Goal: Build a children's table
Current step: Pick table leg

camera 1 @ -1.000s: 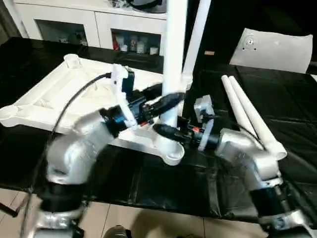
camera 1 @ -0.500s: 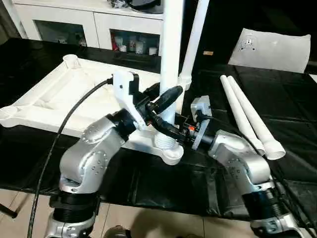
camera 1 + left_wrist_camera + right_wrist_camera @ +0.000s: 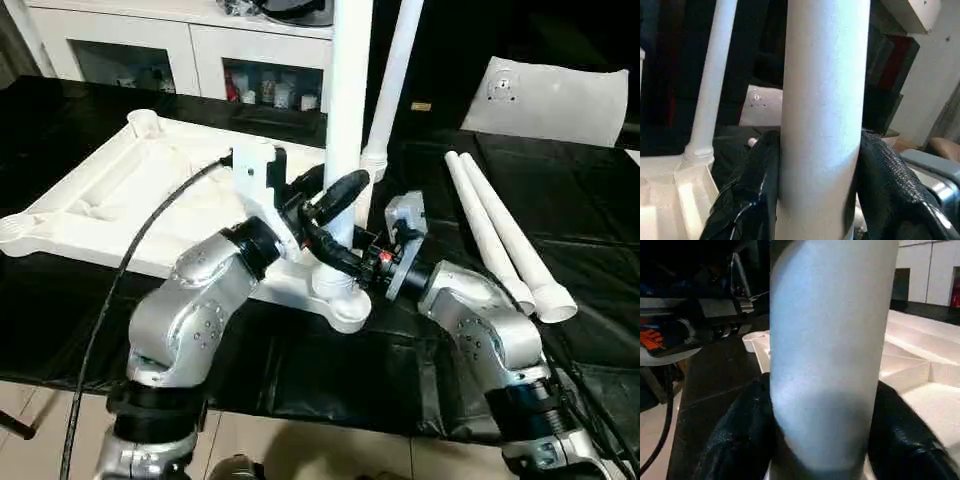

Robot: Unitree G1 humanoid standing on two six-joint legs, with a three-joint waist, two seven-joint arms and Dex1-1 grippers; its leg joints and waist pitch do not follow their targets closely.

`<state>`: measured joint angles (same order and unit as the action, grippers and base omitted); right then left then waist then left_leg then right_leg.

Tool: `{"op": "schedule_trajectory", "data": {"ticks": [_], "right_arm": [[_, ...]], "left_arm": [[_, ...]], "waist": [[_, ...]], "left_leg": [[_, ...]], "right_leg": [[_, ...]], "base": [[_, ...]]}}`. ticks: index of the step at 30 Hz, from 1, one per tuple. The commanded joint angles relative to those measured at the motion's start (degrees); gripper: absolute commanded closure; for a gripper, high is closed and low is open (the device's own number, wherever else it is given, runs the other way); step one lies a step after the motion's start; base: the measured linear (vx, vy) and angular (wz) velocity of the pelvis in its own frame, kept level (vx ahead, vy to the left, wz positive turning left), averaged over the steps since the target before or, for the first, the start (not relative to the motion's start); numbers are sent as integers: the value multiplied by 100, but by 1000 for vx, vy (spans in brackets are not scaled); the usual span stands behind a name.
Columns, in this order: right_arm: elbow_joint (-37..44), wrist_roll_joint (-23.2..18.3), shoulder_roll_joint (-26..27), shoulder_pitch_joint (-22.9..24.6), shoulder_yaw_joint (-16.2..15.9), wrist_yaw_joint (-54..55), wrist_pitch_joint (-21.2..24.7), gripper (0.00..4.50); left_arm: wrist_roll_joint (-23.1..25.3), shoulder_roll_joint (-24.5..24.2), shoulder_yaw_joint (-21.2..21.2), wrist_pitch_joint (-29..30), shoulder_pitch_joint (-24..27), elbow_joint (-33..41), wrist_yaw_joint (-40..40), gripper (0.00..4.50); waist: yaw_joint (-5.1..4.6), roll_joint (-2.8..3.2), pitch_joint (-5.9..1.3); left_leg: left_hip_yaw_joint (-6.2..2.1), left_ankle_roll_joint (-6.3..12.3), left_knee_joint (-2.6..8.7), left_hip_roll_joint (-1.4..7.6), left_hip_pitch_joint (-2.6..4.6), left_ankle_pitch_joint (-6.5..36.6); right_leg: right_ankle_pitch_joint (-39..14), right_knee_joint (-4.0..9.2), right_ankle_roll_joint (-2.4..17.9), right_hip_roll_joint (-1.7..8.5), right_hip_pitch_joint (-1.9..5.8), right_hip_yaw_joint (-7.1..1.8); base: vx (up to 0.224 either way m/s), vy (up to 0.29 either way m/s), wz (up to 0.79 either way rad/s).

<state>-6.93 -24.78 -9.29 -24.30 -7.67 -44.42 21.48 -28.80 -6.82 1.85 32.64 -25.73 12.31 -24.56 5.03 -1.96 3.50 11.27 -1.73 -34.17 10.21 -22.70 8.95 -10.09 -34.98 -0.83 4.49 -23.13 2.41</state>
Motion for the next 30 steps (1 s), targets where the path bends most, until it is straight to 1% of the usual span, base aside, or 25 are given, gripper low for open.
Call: {"op": "schedule_trajectory", "data": {"ticks": [1, 2, 3, 4, 5, 7, 9, 10, 12, 13, 15, 17, 18, 19, 20, 21, 22, 23, 25, 27, 29, 30], "right_arm": [[118, -105, -152, -95, 126, -153, 128, 169], [127, -141, -187, -115, 147, -194, 165, 154], [131, -176, -227, -140, 166, -239, 212, 146], [134, -199, -254, -155, 176, -266, 240, 142], [135, -224, -361, -192, 162, -391, 307, 136], [120, -244, -524, -256, 140, -574, 411, 111], [71, -230, -661, -328, 122, -708, 494, 98], [35, -222, -726, -369, 110, -780, 535, 98], [-63, -247, -908, -484, 34, -1058, 733, 98], [-62, -270, -944, -498, 0, -1163, 770, 98], [-42, -315, -981, -505, -44, -1292, 818, 98], [-11, -372, -1032, -501, -104, -1466, 867, 98], [17, -445, -1110, -505, -195, -1724, 964, 98], [16, -448, -1116, -507, -202, -1744, 971, 98], [1, -461, -1149, -522, -244, -1880, 1028, 98], [0, -461, -1150, -522, -246, -1885, 1031, 96], [-8, -463, -1153, -530, -250, -1923, 1053, 96], [-22, -484, -1149, -542, -244, -1976, 1075, 114], [-60, -525, -1146, -572, -227, -2076, 1094, 132], [-63, -536, -1149, -577, -227, -2110, 1102, 142], [-57, -552, -1157, -575, -232, -2142, 1120, 171], [-49, -574, -1168, -567, -240, -2179, 1150, 171]], "left_arm": [[-148, -101, -156, 118, -164, -76, -159, 262], [-199, -134, -176, 156, -196, -87, -218, 262], [-247, -181, -184, 193, -222, -96, -299, 262], [-278, -213, -186, 214, -237, -104, -352, 262], [-366, -289, -193, 274, -265, -113, -495, 262], [-509, -419, -178, 370, -304, -115, -738, 262], [-599, -544, -129, 447, -332, -95, -965, 262], [-651, -591, -114, 497, -346, -89, -1061, 262], [-785, -723, -28, 624, -372, -55, -1367, 262], [-809, -757, 11, 640, -368, -32, -1459, 262], [-833, -785, 49, 646, -362, -11, -1554, 262], [-864, -802, 76, 658, -369, -10, -1626, 262], [-915, -856, 139, 682, -383, -6, -1777, 262], [-919, -863, 148, 684, -384, -4, -1794, 262], [-945, -920, 210, 704, -394, 6, -1931, 262], [-946, -922, 212, 705, -395, 6, -1936, 262], [-954, -944, 230, 713, -400, 8, -1990, 262], [-953, -963, 242, 713, -409, 2, -2027, 262], [-950, -985, 256, 715, -461, -39, -2083, 262], [-948, -1001, 257, 717, -480, -50, -2126, 262], [-948, -1011, 255, 714, -495, -62, -2145, 262], [-948, -1024, 259, 701, -510, -78, -2167, 262]], "waist": [[-11, -22, -375], [-5, -16, -375], [-1, -26, -376], [4, -19, -377], [3, -29, -379], [14, -30, -392], [21, -29, -399], [14, -38, -390], [15, -33, -393], [20, -64, -392], [24, -50, -394], [22, -60, -394], [17, -76, -390], [25, -80, -393], [27, -71, -386], [34, -87, -388], [27, -90, -386], [30, -94, -387], [26, -103, -385], [27, -91, -386], [29, -89, -389], [27, -86, -391]], "left_leg": [[-169, -313, 449, 263, 183, 1953], [-168, -310, 447, 260, 185, 1945], [-162, -300, 441, 256, 181, 1886], [-162, -298, 443, 264, 172, 1834], [-160, -287, 442, 261, 173, 1811], [-151, -253, 433, 262, 182, 1711], [-148, -244, 430, 262, 175, 1597], [-143, -237, 433, 264, 173, 1584], [-139, -239, 425, 262, 182, 1604], [-136, -222, 424, 265, 176, 1580], [-135, -224, 422, 273, 180, 1548], [-136, -232, 422, 272, 187, 1591], [-135, -246, 426, 276, 183, 1612], [-141, -242, 424, 275, 188, 1632], [-140, -240, 428, 278, 190, 1648], [-143, -251, 428, 281, 190, 1648], [-139, -268, 427, 281, 184, 1637], [-142, -274, 427, 282, 189, 1633], [-142, -276, 425, 279, 189, 1673], [-145, -294, 426, 283, 195, 1670], [-142, -306, 424, 284, 200, 1659], [-144, -304, 426, 282, 195, 1640]], "right_leg": [[-2242, 505, 592, 319, 148, -197], [-2239, 499, 598, 320, 150, -197], [-2210, 497, 604, 324, 150, -201], [-2142, 493, 622, 329, 157, -203], [-2117, 492, 634, 327, 159, -202], [-1943, 464, 715, 317, 164, -203], [-1786, 436, 785, 317, 182, -201], [-1746, 430, 826, 313, 179, -201], [-1766, 429, 859, 320, 185, -202], [-1782, 433, 864, 328, 191, -204], [-1754, 424, 882, 330, 186, -207], [-1771, 426, 901, 329, 191, -203], [-1803, 430, 898, 328, 187, -204], [-1837, 430, 896, 335, 194, -200], [-1885, 436, 889, 337, 187, -207], [-1915, 433, 887, 342, 189, -203], [-1896, 434, 890, 341, 185, -207], [-1901, 436, 888, 344, 184, -206], [-1989, 440, 879, 345, 184, -205], [-1978, 441, 891, 346, 179, -204], [-1914, 433, 907, 343, 176, -204], [-1856, 425, 923, 339, 184, -203]], "base": [[0, 0, 0], [0, 0, 0], [0, 0, 0], [0, 0, 0], [0, 0, 0], [0, 0, 0], [0, 0, 0], [0, 0, 0], [0, 0, 0], [0, 0, 0], [0, 0, 0], [0, 0, 0], [0, 0, 0], [0, 0, 0], [0, 0, 0], [0, 0, 0], [0, 0, 0], [0, 0, 0], [0, 0, 0], [0, 0, 0], [0, 0, 0], [0, 0, 0]]}}
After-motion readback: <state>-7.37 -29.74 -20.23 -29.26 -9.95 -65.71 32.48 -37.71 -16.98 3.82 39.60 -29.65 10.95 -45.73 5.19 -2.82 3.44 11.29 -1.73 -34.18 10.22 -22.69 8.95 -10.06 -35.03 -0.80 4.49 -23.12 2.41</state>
